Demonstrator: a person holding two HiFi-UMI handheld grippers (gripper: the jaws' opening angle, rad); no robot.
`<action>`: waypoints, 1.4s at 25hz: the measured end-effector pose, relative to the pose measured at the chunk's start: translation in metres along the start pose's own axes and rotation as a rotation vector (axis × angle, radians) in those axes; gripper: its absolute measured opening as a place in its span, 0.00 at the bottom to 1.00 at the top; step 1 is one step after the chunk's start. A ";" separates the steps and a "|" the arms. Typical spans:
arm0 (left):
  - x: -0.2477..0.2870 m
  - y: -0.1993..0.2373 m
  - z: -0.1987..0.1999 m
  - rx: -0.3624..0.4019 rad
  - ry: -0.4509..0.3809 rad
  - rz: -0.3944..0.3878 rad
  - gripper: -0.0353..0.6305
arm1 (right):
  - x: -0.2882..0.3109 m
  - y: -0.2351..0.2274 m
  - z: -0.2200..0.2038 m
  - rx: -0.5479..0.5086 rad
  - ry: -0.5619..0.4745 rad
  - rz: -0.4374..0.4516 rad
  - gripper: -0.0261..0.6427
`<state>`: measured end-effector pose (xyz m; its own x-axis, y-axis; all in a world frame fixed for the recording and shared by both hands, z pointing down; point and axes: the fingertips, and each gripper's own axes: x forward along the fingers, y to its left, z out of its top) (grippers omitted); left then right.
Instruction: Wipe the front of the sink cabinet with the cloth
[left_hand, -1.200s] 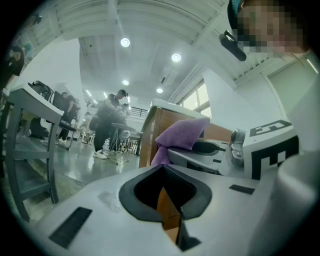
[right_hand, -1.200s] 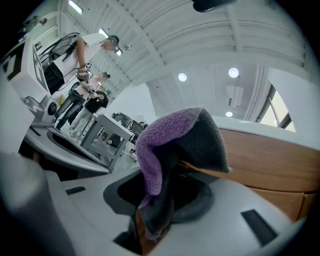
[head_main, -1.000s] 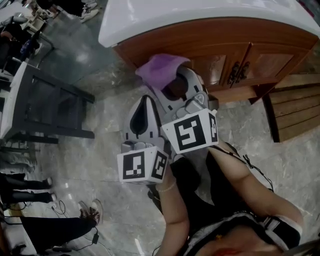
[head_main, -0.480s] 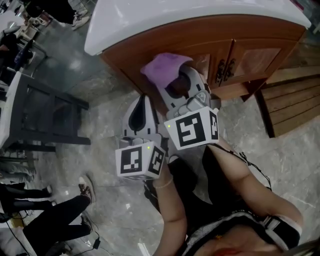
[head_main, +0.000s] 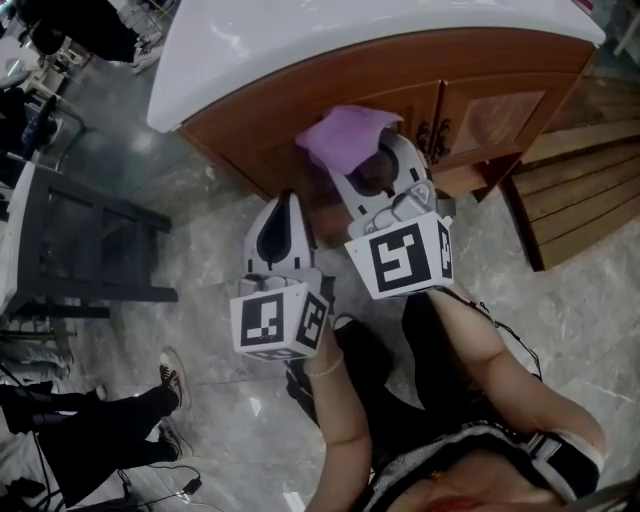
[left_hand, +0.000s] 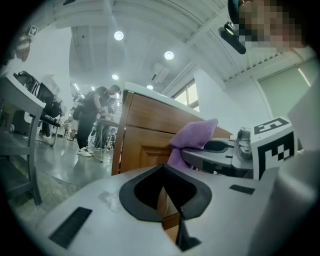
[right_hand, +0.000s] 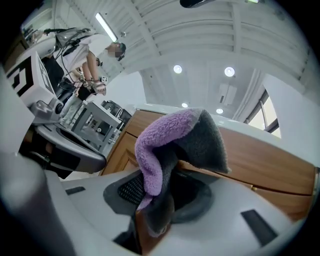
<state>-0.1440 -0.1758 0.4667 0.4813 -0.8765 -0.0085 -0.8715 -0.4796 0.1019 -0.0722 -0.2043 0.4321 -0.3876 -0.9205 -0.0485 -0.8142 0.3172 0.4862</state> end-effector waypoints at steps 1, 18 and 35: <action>0.002 -0.002 0.000 -0.001 0.000 -0.006 0.05 | -0.001 -0.003 -0.001 0.002 0.003 -0.003 0.29; 0.020 -0.017 -0.009 -0.033 0.015 -0.072 0.05 | -0.025 -0.050 -0.023 -0.009 0.060 -0.089 0.29; 0.017 -0.014 -0.008 0.026 0.030 -0.049 0.05 | -0.049 -0.091 -0.045 0.068 0.099 -0.186 0.29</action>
<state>-0.1229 -0.1837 0.4728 0.5258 -0.8504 0.0172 -0.8488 -0.5232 0.0761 0.0407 -0.1981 0.4293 -0.1862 -0.9815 -0.0449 -0.8964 0.1510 0.4168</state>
